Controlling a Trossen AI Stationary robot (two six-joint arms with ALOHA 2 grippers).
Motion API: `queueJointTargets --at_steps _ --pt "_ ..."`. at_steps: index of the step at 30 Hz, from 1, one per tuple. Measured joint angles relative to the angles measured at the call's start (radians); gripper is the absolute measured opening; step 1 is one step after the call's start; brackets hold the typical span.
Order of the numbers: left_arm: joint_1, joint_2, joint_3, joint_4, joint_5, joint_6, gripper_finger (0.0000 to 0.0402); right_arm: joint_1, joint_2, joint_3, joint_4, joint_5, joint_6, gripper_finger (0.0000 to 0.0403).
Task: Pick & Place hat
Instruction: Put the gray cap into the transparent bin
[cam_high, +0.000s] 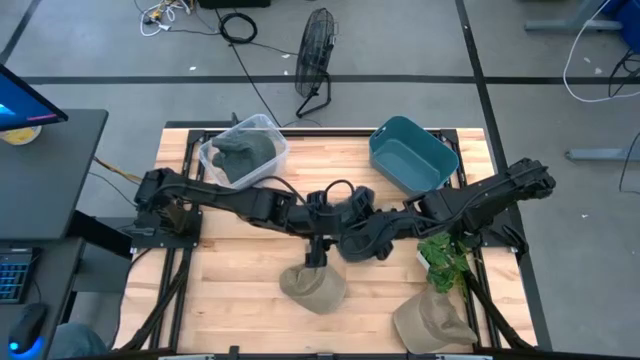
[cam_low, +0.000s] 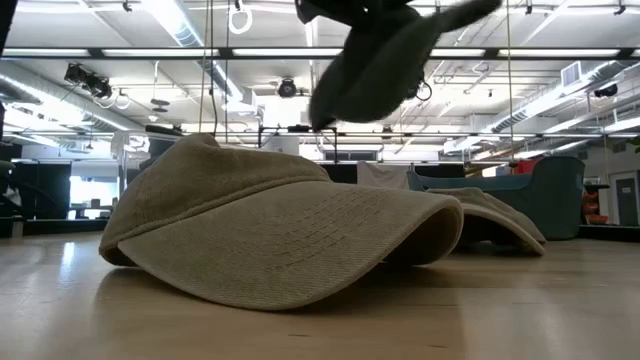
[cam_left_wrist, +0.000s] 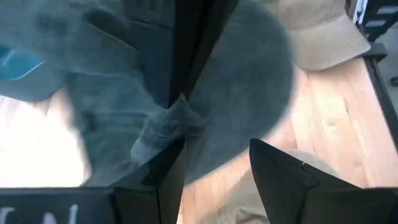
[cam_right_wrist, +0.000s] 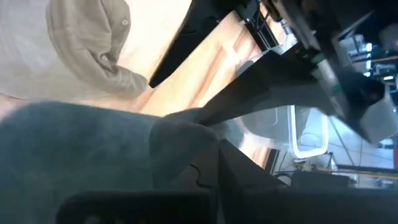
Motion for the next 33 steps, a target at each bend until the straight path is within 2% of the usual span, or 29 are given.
queueJointTargets --at_steps 4,10,14,18,23,33 --pt "-0.015 -0.019 0.002 0.006 -0.01 -0.012 0.0181 -0.001 0.0 0.0 -0.045 -0.002 0.042 0.0" --pt "-0.03 -0.028 0.004 0.032 -0.099 -0.016 0.0181 -0.001 0.0 0.0 -0.055 -0.012 0.054 0.0" --pt "-0.027 -0.028 0.004 0.041 -0.14 0.0 0.0181 -0.001 0.0 0.0 -0.038 -0.073 0.054 0.0" --pt "-0.013 -0.023 0.004 0.043 -0.13 0.013 0.0181 0.002 0.0 0.0 0.015 -0.103 0.054 0.0" --pt "-0.007 -0.025 0.004 0.04 -0.087 -0.014 0.0181 0.003 0.0 -0.001 0.045 -0.077 0.049 0.0" --pt "-0.033 -0.023 0.004 0.077 -0.082 -0.073 0.0181 0.001 0.0 -0.001 0.049 -0.058 0.052 0.0"
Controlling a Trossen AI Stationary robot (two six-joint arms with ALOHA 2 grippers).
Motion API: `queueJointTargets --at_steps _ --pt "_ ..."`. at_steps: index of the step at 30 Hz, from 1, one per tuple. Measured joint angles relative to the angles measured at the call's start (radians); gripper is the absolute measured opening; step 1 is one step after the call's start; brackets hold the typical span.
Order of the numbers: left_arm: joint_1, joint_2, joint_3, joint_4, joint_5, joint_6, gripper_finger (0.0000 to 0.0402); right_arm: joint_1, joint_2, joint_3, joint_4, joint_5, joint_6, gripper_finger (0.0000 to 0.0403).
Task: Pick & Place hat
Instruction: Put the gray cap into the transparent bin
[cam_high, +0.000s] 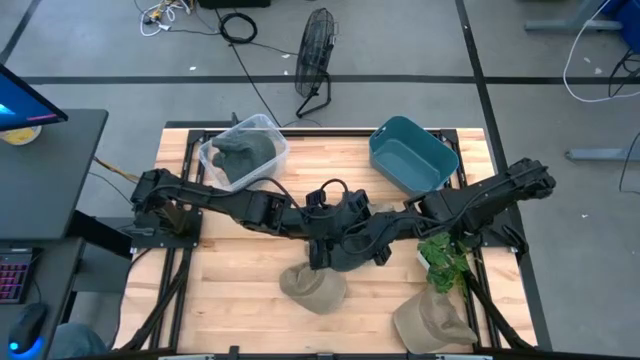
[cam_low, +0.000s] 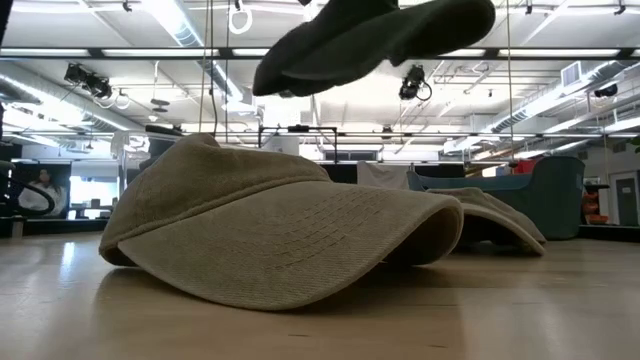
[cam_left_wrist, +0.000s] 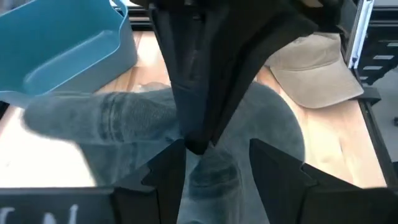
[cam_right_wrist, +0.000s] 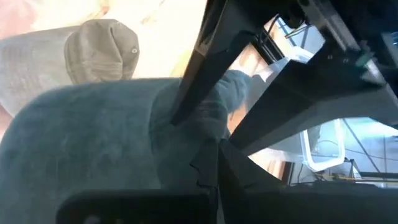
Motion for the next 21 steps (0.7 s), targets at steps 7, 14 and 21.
queueJointTargets --at_steps 7,14,21 --pt "0.004 0.0 0.0 -0.026 0.001 -0.072 0.0179 0.0 0.0 0.0 0.078 0.01 0.001 0.0" --pt "0.002 0.001 0.0 -0.073 0.001 -0.075 0.012 0.0 0.0 0.001 0.089 0.01 0.001 0.0" --pt "0.003 0.001 0.0 -0.104 0.0 -0.124 0.0018 0.0 0.0 0.001 0.079 0.0 0.037 0.0001"
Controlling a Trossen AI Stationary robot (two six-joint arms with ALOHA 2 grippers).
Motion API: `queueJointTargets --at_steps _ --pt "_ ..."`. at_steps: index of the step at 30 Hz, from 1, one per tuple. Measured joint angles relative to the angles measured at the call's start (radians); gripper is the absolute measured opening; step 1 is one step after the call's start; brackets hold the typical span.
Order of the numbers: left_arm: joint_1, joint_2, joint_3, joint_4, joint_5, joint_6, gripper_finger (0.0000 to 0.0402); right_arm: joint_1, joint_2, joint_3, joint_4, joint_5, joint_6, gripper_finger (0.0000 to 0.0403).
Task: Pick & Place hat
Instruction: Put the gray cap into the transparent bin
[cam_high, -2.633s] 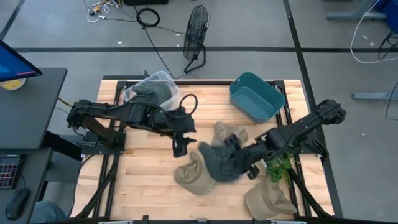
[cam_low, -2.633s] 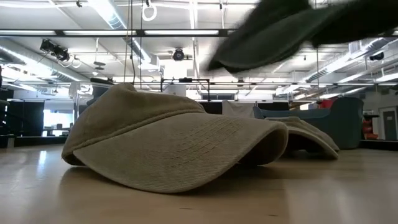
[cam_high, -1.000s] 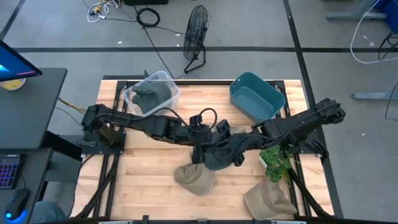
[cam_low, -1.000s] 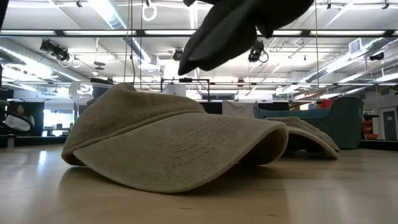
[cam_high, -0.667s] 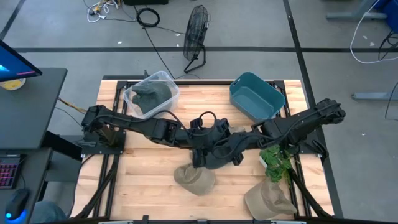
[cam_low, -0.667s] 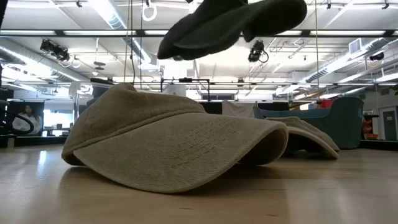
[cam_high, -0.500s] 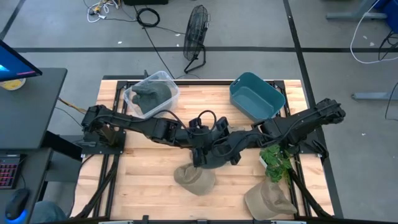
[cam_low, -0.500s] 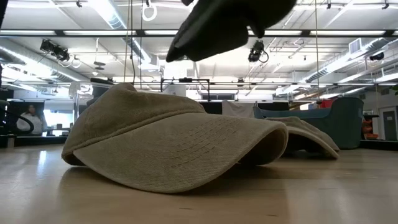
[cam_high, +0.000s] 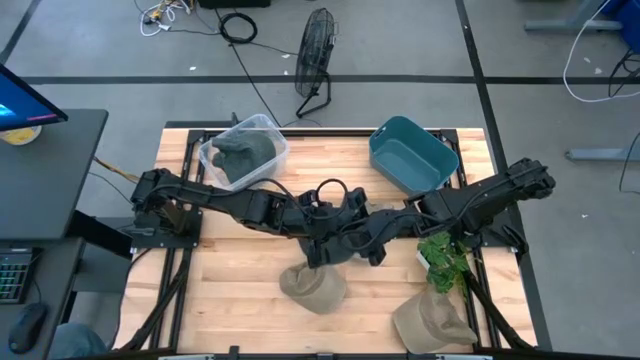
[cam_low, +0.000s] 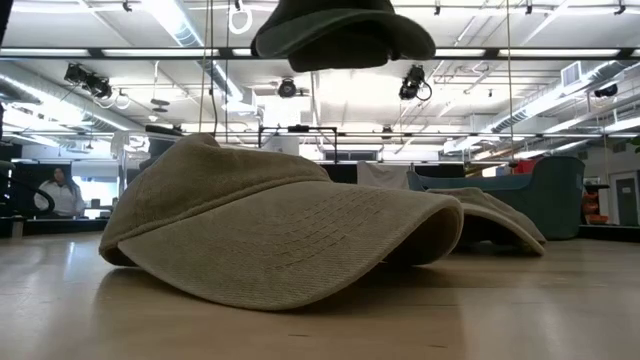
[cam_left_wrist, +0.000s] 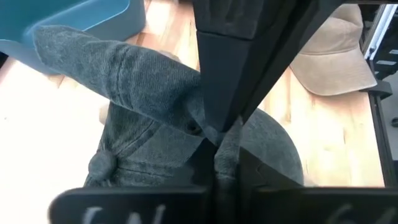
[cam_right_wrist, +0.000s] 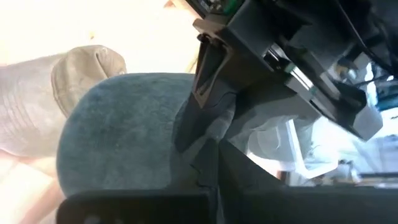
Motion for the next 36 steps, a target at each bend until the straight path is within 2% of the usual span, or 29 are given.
queueJointTargets --at_steps 4,9,12,15,18,23,27,32,36 --pt "-0.001 0.0 0.0 0.006 0.001 -0.03 0.0014 0.0 0.0 0.0 0.0 -0.003 0.094 0.0023" --pt "0.001 0.0 -0.001 0.003 -0.008 -0.096 0.0013 0.0 0.0 0.0 -0.023 0.009 0.126 0.0077" --pt "0.0 -0.002 -0.001 -0.028 -0.072 -0.231 0.001 0.005 -0.001 0.0 -0.02 0.116 0.212 0.0114" --pt "0.0 -0.03 -0.001 -0.093 -0.188 -0.366 0.0011 0.025 -0.022 0.0 -0.028 0.272 0.261 0.0146" --pt "0.006 -0.086 -0.001 -0.176 -0.327 -0.499 0.0018 0.04 -0.06 0.0 -0.067 0.38 0.244 0.0167" --pt "0.036 -0.176 -0.001 -0.334 -0.511 -0.737 0.0012 0.018 -0.144 0.0 -0.161 0.452 0.307 0.0174" --pt "0.094 -0.206 0.0 -0.457 -0.628 -0.885 0.0012 -0.023 -0.21 0.001 -0.246 0.46 0.371 0.0165" --pt "0.236 -0.206 -0.015 -0.591 -0.657 -1.039 0.0014 -0.076 -0.265 0.001 -0.321 0.447 0.416 0.0155" --pt "0.37 -0.205 -0.093 -0.575 -0.665 -1.128 0.0013 -0.105 -0.281 0.001 -0.385 0.416 0.418 0.0153"
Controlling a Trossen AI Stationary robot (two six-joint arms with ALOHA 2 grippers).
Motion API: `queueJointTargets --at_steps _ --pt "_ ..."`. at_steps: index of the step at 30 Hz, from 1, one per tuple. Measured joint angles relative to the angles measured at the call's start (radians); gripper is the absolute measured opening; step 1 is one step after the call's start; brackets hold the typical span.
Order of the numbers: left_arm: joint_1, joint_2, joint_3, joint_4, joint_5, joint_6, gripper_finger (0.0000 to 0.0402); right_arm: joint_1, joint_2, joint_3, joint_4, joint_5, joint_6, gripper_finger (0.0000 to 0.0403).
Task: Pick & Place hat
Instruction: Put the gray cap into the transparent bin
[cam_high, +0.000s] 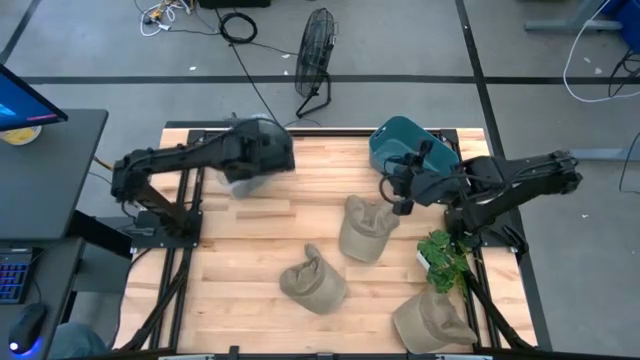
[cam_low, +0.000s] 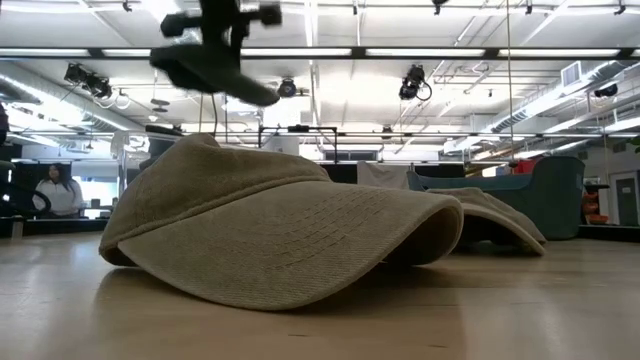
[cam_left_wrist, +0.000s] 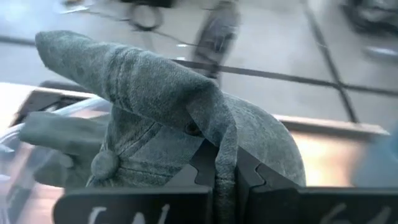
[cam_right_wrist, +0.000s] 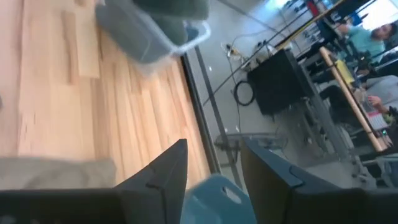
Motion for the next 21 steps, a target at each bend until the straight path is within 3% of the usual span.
queueJointTargets --at_steps 5,10,16,21 --pt "0.123 0.0 -0.124 0.115 -0.025 -0.048 0.0016 -0.012 0.001 0.0 -0.055 -0.003 0.0 0.0153" --pt "0.188 0.0 -0.218 0.216 -0.085 0.006 0.0013 -0.022 0.003 0.0 -0.067 -0.003 -0.008 0.0153" --pt "0.21 0.0 -0.324 0.251 -0.086 -0.032 0.0015 -0.035 0.003 0.0 -0.067 -0.003 -0.008 0.0152" --pt "0.209 0.0 -0.473 0.401 -0.086 -0.094 0.0016 -0.044 0.003 0.0 -0.067 -0.004 -0.008 0.0152"
